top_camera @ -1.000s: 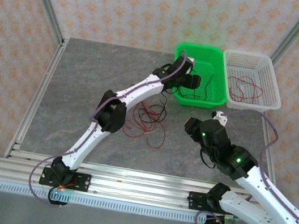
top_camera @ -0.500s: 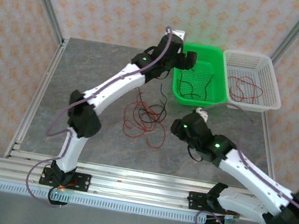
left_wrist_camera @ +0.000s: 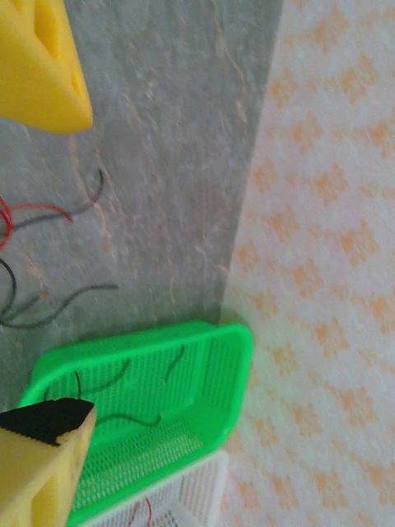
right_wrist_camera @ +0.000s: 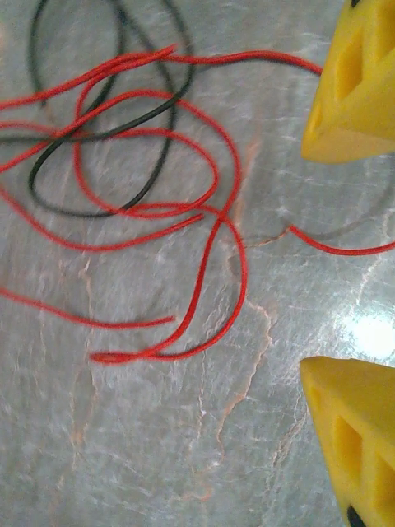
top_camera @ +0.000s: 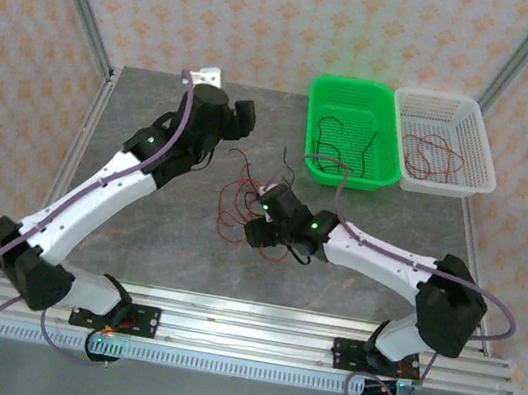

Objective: Untangle the cables

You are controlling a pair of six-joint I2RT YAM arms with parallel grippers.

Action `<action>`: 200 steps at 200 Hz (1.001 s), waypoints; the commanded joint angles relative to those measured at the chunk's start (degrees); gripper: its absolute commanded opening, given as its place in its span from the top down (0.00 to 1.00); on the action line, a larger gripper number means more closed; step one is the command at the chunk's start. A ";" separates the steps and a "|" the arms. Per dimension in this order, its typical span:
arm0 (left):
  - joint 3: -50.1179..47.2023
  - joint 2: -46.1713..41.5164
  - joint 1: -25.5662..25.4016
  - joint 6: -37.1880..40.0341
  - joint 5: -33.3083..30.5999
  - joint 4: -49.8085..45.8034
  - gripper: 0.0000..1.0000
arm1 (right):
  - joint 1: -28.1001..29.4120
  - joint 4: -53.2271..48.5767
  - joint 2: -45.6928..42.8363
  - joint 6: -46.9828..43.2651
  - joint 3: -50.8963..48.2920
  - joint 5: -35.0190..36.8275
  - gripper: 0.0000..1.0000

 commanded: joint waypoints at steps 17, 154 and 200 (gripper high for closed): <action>-6.22 -7.69 0.99 -3.12 -2.94 -1.87 0.16 | 0.27 -0.13 6.01 -21.14 5.56 -5.53 0.37; -11.77 -14.90 1.36 -3.44 -2.35 -3.23 0.18 | 0.31 1.58 21.74 -22.43 17.69 1.75 1.00; -20.34 -19.03 1.34 0.60 5.12 6.00 0.19 | -0.54 4.17 13.27 -20.09 13.91 -4.83 1.00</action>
